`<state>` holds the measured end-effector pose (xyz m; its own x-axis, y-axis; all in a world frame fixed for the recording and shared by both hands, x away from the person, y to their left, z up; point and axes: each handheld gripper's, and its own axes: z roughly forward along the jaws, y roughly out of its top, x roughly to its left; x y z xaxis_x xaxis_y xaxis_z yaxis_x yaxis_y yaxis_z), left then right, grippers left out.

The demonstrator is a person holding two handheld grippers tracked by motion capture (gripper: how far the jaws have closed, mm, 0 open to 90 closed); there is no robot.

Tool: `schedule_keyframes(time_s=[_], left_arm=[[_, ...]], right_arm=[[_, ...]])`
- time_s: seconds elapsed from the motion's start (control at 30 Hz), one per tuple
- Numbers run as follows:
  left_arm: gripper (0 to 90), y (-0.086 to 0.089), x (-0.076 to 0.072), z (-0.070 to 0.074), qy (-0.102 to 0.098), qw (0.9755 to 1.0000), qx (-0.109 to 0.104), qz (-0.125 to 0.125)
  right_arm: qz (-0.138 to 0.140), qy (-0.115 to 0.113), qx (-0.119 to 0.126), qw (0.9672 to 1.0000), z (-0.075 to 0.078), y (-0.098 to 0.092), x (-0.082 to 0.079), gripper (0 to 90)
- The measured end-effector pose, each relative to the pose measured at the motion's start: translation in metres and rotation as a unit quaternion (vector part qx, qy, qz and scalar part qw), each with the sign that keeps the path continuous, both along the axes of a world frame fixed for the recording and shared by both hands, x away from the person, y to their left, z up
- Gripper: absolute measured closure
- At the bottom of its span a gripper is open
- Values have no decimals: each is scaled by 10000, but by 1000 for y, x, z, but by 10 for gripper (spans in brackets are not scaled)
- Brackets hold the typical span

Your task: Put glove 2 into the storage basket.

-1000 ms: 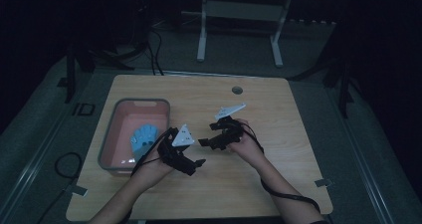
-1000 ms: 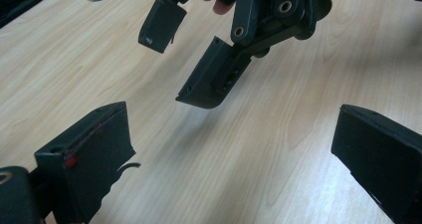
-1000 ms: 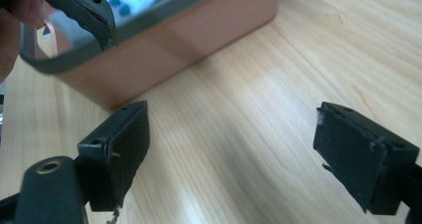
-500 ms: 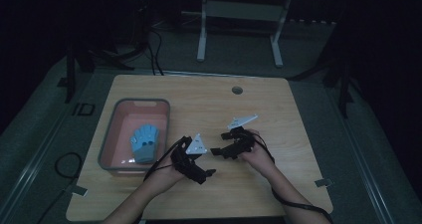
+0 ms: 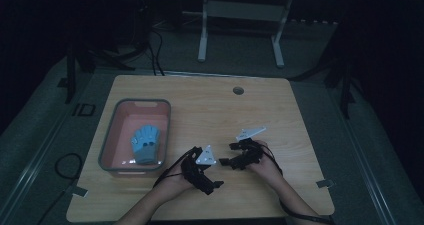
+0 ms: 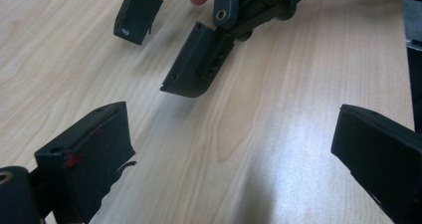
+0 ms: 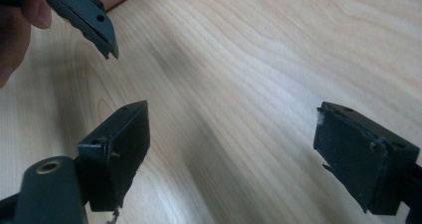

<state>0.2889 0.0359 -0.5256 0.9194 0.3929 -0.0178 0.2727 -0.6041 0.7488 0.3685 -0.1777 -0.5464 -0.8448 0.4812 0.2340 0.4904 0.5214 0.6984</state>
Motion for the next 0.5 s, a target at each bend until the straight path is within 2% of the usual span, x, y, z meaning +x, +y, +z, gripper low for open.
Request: schedule_keyframes(time_s=[0.17, 0.3, 0.37, 0.5], left_arm=[[29, -5, -3, -5, 34, 9999, -77, -118], [29, -8, -7, -10, -100, 9996, -145, -215], [29, -10, -7, -14, -54, 9996, -172, -230], [29, -12, -9, -20, -12, 9992, -238, -334]], right_arm=[[3, -20, -59, 10000, -6, -6, -5, 146], [-35, -58, -30, 10000, -7, -11, -7, 145], [-26, -51, 28, 10000, -7, -14, -9, 145], [-11, -195, 65, 9998, -9, -20, -13, 146]])
